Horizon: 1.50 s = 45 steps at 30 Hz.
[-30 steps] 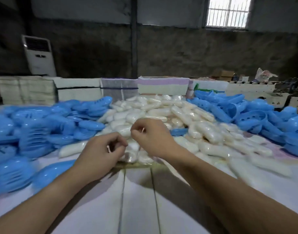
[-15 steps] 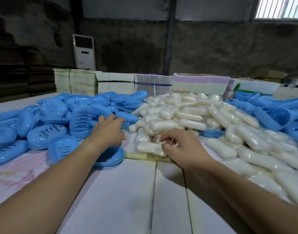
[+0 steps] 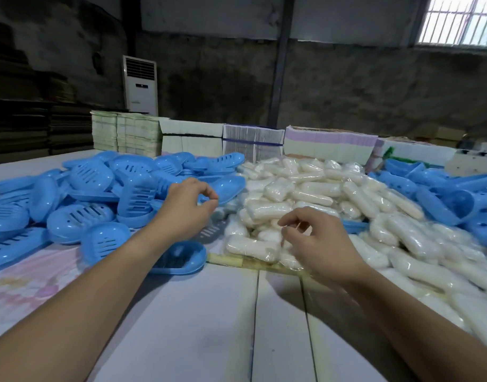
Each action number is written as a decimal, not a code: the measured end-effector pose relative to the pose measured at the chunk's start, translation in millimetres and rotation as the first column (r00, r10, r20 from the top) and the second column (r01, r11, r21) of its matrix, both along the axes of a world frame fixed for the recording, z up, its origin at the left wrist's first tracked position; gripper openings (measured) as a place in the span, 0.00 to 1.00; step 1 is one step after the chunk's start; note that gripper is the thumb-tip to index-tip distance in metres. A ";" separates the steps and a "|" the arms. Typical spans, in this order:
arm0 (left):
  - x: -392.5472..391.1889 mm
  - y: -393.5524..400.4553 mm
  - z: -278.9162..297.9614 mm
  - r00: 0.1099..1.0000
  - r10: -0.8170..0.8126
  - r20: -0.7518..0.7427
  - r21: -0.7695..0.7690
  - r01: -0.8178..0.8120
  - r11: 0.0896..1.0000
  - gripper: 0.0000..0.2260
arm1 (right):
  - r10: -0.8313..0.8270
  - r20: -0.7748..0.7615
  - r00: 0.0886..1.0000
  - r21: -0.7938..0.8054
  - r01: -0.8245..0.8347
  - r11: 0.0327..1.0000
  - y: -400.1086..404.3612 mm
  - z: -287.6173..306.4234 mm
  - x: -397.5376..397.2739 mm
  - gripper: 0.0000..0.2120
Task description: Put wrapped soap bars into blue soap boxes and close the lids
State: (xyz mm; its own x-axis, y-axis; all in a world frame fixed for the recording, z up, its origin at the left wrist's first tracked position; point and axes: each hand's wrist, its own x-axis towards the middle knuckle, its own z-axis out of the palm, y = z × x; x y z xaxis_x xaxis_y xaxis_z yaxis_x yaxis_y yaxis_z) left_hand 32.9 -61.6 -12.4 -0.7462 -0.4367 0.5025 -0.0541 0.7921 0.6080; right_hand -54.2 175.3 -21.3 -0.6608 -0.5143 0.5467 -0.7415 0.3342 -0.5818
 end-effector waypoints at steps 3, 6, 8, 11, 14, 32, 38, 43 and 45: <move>9.9 24.6 7.9 0.963 -0.250 -0.105 0.056 0.256 0.965 0.09 | -0.045 0.046 0.998 -0.145 0.051 0.988 13.1 12.0 -8.3 0.09; 18.7 49.9 7.2 0.845 -0.533 -0.042 0.051 0.535 0.843 0.05 | -0.170 0.036 0.985 -0.216 0.174 0.961 34.9 30.2 -26.2 0.09; 22.3 64.3 3.8 0.747 -0.660 0.079 0.048 0.658 0.751 0.02 | -0.291 -0.009 0.957 -0.170 0.285 0.943 52.1 39.4 -41.3 0.07; 20.0 76.1 -7.7 0.625 -0.730 0.278 0.000 0.760 0.650 0.08 | -0.476 -0.094 0.875 -0.012 0.477 0.879 78.7 35.3 -63.3 0.13; 19.2 77.8 -13.1 0.610 -0.693 0.384 -0.045 0.762 0.646 0.12 | -0.624 -0.111 0.773 0.220 0.632 0.744 105.1 19.8 -76.5 0.21; 20.4 86.9 -14.3 0.741 -0.562 0.368 0.017 0.599 0.801 0.22 | -0.446 -0.073 0.892 0.179 0.452 0.874 101.0 17.9 -61.1 0.21; 20.7 89.5 -15.8 0.746 -0.597 0.296 0.095 0.599 0.795 0.24 | -0.103 -0.038 0.994 -0.035 0.102 0.994 75.3 25.1 -26.9 0.18; 22.1 90.7 -15.8 0.742 -0.614 0.269 0.151 0.597 0.788 0.33 | 0.267 0.039 0.963 0.097 -0.269 0.958 60.5 27.6 4.9 0.16; 21.6 91.1 -16.0 0.740 -0.625 0.248 0.163 0.604 0.780 0.36 | 0.300 0.073 0.951 0.275 -0.308 0.911 54.3 23.0 12.5 0.18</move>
